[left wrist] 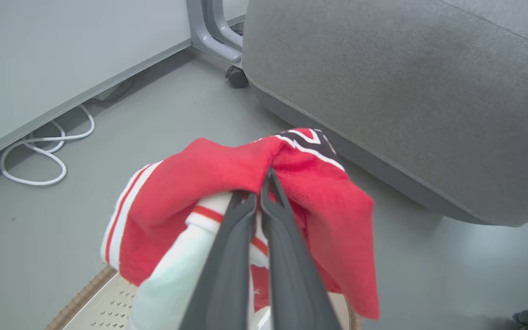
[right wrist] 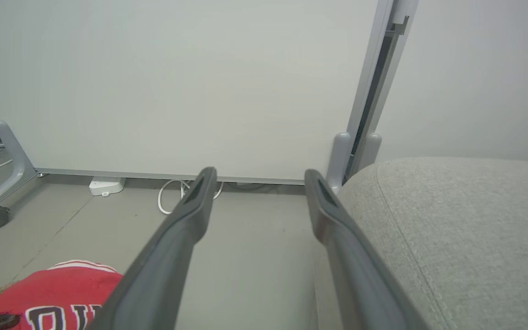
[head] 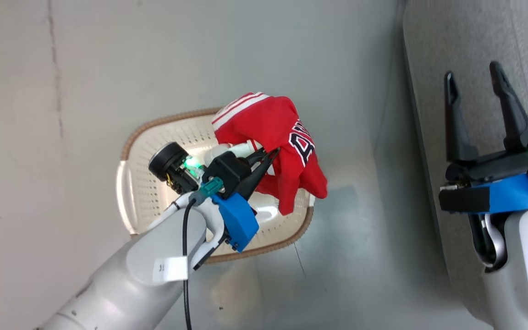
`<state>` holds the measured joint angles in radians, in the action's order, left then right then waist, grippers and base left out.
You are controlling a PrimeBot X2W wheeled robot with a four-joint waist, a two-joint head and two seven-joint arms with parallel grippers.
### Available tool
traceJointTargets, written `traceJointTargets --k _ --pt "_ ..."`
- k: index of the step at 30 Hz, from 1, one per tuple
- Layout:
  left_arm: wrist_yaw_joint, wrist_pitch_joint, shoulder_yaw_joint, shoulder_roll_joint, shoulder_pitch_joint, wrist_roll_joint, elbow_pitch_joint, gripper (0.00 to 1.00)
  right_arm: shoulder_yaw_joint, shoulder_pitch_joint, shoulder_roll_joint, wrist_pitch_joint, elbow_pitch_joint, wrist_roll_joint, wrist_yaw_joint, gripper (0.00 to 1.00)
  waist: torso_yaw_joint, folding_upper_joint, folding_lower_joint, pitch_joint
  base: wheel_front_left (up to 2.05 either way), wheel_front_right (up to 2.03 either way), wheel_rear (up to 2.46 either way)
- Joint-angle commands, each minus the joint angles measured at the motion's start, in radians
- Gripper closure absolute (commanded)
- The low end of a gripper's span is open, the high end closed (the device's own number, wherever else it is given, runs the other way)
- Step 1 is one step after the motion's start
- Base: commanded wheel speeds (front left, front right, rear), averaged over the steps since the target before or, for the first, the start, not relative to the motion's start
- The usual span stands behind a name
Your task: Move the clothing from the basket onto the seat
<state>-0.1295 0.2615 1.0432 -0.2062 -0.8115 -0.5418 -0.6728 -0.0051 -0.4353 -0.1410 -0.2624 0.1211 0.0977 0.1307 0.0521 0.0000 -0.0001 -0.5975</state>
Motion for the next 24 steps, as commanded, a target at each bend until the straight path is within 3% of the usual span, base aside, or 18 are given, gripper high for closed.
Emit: traceJointTargets --k 1,12,24 --pt "0.003 0.005 -0.023 0.0 0.023 0.014 0.018 1.0 -0.002 0.019 -0.007 -0.004 0.005 -0.005 0.0 0.0 -0.03 0.0 0.0001 0.064 0.0 0.0 0.0" --pt "0.003 0.005 -0.241 0.024 0.152 0.162 0.185 1.0 -0.011 0.117 -0.004 -0.004 0.042 -0.001 0.0 0.0 -0.062 0.0 0.0001 0.243 0.0 0.0 0.0" --pt "0.0 0.005 -0.332 0.063 0.161 0.243 0.277 1.0 -0.022 0.198 0.022 -0.004 0.065 -0.002 0.0 0.0 -0.08 0.0 0.0001 0.395 0.0 0.0 0.0"
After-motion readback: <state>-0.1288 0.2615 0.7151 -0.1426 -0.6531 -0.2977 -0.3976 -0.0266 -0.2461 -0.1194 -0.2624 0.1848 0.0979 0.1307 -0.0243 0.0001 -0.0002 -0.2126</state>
